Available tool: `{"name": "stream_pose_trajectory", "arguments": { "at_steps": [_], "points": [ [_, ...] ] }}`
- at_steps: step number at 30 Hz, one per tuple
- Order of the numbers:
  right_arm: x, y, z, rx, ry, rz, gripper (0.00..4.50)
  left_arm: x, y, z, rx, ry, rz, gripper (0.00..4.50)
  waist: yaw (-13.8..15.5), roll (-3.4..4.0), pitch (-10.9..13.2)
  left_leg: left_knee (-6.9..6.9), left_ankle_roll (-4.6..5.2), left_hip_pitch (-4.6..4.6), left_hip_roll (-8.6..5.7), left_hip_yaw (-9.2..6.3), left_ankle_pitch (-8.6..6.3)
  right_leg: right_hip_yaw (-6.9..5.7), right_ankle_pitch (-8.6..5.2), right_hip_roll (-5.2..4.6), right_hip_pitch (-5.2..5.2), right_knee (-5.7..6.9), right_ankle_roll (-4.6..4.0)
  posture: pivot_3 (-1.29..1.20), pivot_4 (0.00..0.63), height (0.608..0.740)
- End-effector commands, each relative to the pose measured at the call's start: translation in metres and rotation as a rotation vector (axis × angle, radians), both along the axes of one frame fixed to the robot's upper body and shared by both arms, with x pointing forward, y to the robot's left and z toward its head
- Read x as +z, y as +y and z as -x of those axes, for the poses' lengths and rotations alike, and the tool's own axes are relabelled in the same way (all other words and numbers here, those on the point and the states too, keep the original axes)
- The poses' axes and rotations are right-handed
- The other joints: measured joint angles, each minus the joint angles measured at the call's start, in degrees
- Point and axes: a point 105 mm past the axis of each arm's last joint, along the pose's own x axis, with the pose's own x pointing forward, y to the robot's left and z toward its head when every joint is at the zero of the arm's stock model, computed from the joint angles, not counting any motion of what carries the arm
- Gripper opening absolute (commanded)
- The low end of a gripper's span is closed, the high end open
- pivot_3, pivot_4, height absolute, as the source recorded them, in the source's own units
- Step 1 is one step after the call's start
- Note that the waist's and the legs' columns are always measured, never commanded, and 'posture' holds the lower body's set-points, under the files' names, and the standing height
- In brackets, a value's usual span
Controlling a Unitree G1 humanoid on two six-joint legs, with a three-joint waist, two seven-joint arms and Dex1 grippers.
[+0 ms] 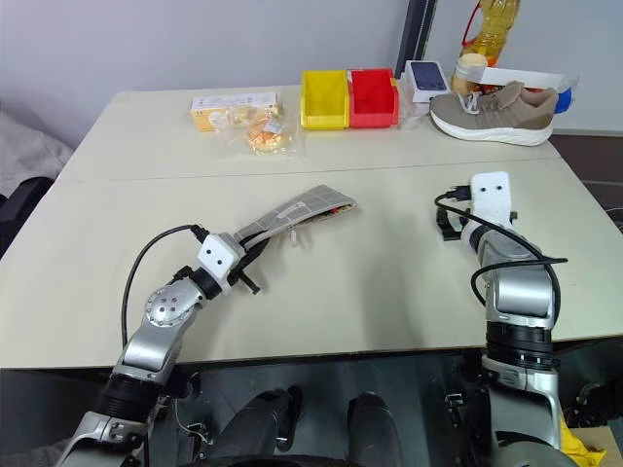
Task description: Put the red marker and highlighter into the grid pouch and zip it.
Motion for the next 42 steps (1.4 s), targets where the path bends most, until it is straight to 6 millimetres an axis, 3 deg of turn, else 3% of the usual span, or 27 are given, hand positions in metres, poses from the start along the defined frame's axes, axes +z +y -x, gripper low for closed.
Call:
{"name": "stream_pose_trajectory", "arguments": {
  "at_steps": [1,8,11,16,17,20,22,26,31,42],
  "points": [
    [0.005,-0.007,-0.004,-0.154,-0.025,-0.1,4.46,0.007,-0.004,-0.002,-0.011,-0.027,-0.002,0.0,-0.1,0.02,0.0,0.0,0.0,0.0,0.0,0.0,0.0,0.0,0.0,0.0,0.0,0.01,0.0,0.0,0.15,0.74],
    [-0.017,0.008,-0.015,-0.243,0.038,-0.359,4.46,0.008,-0.006,-0.002,-0.013,-0.03,0.003,0.0,-0.2,0.02,0.0,0.03,-0.01,0.02,-0.01,0.0,0.02,0.0,0.01,0.0,0.01,0.1,-0.02,0.0,0.15,0.74],
    [-0.022,0.011,-0.016,-0.24,0.062,-0.347,3.62,0.009,-0.005,-0.002,-0.005,-0.032,0.006,0.0,-0.2,0.02,0.0,0.03,-0.01,0.03,-0.02,0.0,0.02,0.0,0.01,0.0,0.03,0.11,-0.02,0.0,0.15,0.74],
    [-0.015,0.022,-0.02,-0.171,0.041,-0.29,1.02,0.01,-0.004,-0.002,0.004,-0.033,0.008,0.0,-1.3,0.03,0.0,0.03,-0.01,0.07,-0.02,-0.01,0.03,0.0,0.01,0.0,0.03,0.21,-0.02,0.0,0.15,0.74],
    [-0.011,0.024,-0.021,-0.141,0.03,-0.257,0.85,0.01,-0.003,-0.003,0.007,-0.033,0.009,0.0,-1.4,0.03,0.0,0.03,-0.01,0.09,-0.02,0.0,0.03,0.0,0.01,0.0,0.03,0.24,-0.02,0.0,0.15,0.74],
    [0.025,0.053,-0.028,0.175,-0.065,0.024,0.86,0.014,0.001,-0.005,0.025,-0.038,0.024,0.0,-1.4,0.06,0.0,0.03,-0.01,0.1,-0.02,0.0,0.03,0.0,0.01,0.0,0.02,0.26,-0.02,0.0,0.15,0.74],
    [0.036,0.07,-0.026,0.332,-0.094,0.157,0.86,0.016,0.003,-0.007,0.033,-0.041,0.032,0.0,-1.5,0.12,0.0,0.04,-0.01,0.09,-0.04,0.06,0.03,0.02,0.01,-0.02,0.0,0.26,-0.01,0.0,0.15,0.74],
    [0.062,0.111,-0.002,0.735,-0.217,0.434,0.86,0.022,0.009,-0.012,0.046,-0.052,0.044,0.0,-1.2,0.11,0.0,0.03,-0.01,0.08,-0.02,0.05,0.02,0.01,-0.01,-0.01,0.0,0.25,0.03,0.0,0.15,0.74],
    [0.062,0.137,0.022,0.967,-0.234,0.493,0.86,0.024,0.01,-0.014,0.042,-0.056,0.045,0.0,-1.0,0.03,0.0,0.05,0.0,0.06,-0.03,0.04,0.01,-0.01,-0.02,-0.02,0.06,0.15,0.07,0.0,0.15,0.74],
    [0.041,0.142,0.03,1.049,-0.162,0.552,0.86,0.024,0.007,-0.015,0.027,-0.061,0.043,0.0,-0.9,0.01,0.1,0.06,0.0,0.04,-0.02,0.03,0.01,-0.01,-0.02,-0.02,0.06,0.1,0.06,0.0,0.15,0.74]
  ]
}}
